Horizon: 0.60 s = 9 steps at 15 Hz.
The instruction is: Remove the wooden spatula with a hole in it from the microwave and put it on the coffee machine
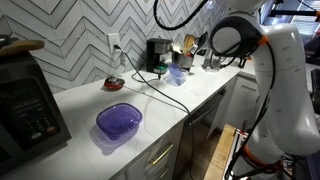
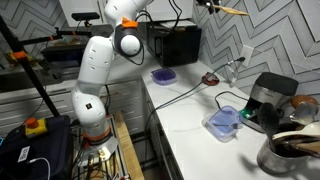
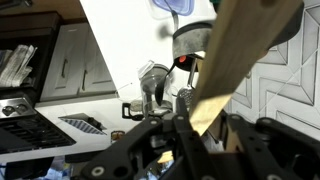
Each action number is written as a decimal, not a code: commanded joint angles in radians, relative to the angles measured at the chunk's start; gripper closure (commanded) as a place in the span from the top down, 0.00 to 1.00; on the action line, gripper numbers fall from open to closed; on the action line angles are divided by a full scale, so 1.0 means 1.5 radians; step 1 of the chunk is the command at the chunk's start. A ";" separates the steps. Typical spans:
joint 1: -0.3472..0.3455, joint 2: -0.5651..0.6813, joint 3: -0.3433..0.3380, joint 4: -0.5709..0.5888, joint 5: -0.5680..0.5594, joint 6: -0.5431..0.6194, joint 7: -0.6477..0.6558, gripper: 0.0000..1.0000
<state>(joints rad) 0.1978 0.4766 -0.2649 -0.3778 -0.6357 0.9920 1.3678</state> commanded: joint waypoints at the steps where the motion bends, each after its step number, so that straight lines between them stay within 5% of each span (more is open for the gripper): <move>1: -0.031 -0.001 -0.001 0.000 0.036 0.002 -0.020 0.24; 5: -0.090 -0.001 0.003 0.000 0.083 0.002 -0.054 0.24; 6: -0.087 -0.001 0.005 0.000 0.083 0.002 -0.054 0.06; 9: -0.077 0.053 -0.023 -0.001 0.029 0.056 -0.083 0.06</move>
<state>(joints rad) 0.0790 0.4854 -0.2544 -0.3803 -0.5449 1.0102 1.2814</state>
